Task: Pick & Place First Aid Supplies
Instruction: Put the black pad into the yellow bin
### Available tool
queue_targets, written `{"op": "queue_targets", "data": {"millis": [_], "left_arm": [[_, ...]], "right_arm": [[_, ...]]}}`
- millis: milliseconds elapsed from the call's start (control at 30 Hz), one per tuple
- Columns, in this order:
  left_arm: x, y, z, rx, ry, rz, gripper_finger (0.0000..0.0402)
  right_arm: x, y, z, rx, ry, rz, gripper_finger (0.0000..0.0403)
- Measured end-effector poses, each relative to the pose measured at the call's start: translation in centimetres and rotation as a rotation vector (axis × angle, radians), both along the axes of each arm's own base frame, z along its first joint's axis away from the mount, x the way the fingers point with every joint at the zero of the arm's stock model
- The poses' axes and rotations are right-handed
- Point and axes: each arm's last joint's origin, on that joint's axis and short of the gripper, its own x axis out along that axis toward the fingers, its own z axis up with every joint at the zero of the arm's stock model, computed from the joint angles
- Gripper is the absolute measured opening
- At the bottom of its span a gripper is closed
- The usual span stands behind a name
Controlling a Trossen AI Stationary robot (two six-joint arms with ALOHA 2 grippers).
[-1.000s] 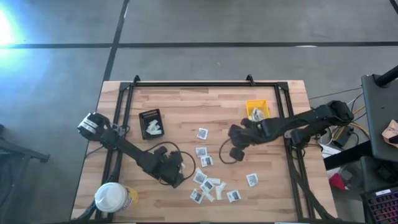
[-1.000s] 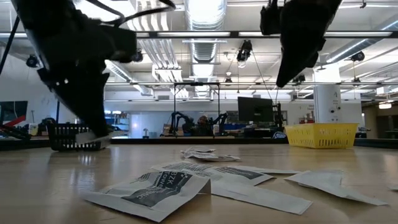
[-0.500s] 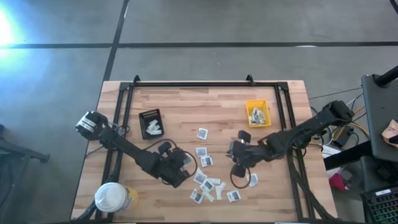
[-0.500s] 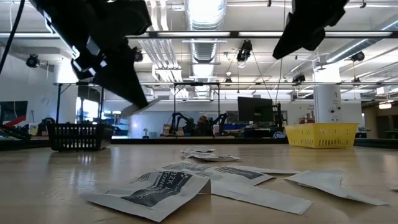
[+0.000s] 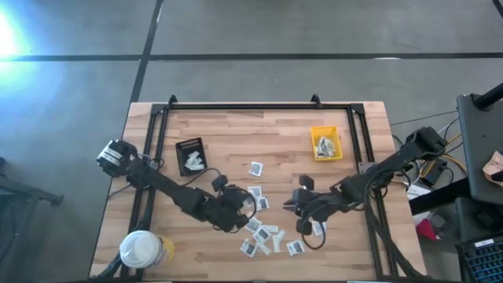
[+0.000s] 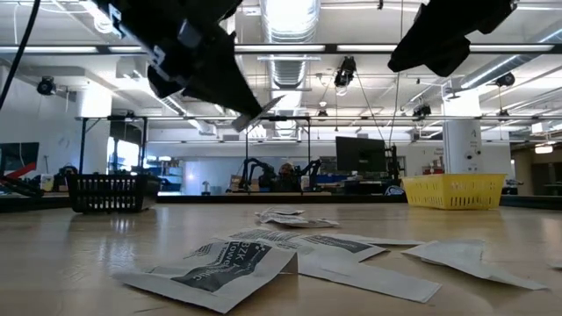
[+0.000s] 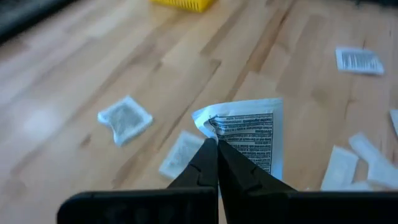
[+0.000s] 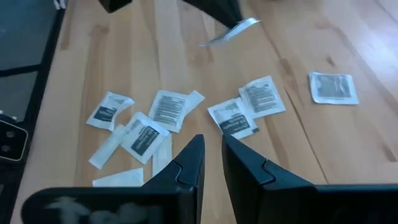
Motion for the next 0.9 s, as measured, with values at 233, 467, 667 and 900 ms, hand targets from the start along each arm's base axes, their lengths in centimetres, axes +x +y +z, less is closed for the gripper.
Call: {"op": "queue_targets", "data": {"millis": [233,467,667,900], "left_arm": [[0.6,0.1,0.8,0.104,-0.074,0.023,0.0000],[1.0,0.1,1.7,0.208,-0.140,0.058,0.0000],[1.6,0.1,2.8,0.273,-0.205,0.052,0.0000],[2.2,0.6,3.6,0.309,-0.243,0.051,0.0000]], "right_arm": [[0.2,0.2,-1.2,-0.005,-0.161,0.073,0.0054],[0.4,-0.5,-1.5,-0.039,-0.210,0.069,0.0054],[1.1,-1.8,-1.4,-0.109,-0.217,0.019,0.0054],[1.8,-2.8,-0.8,-0.151,-0.267,0.013,0.0090]]}}
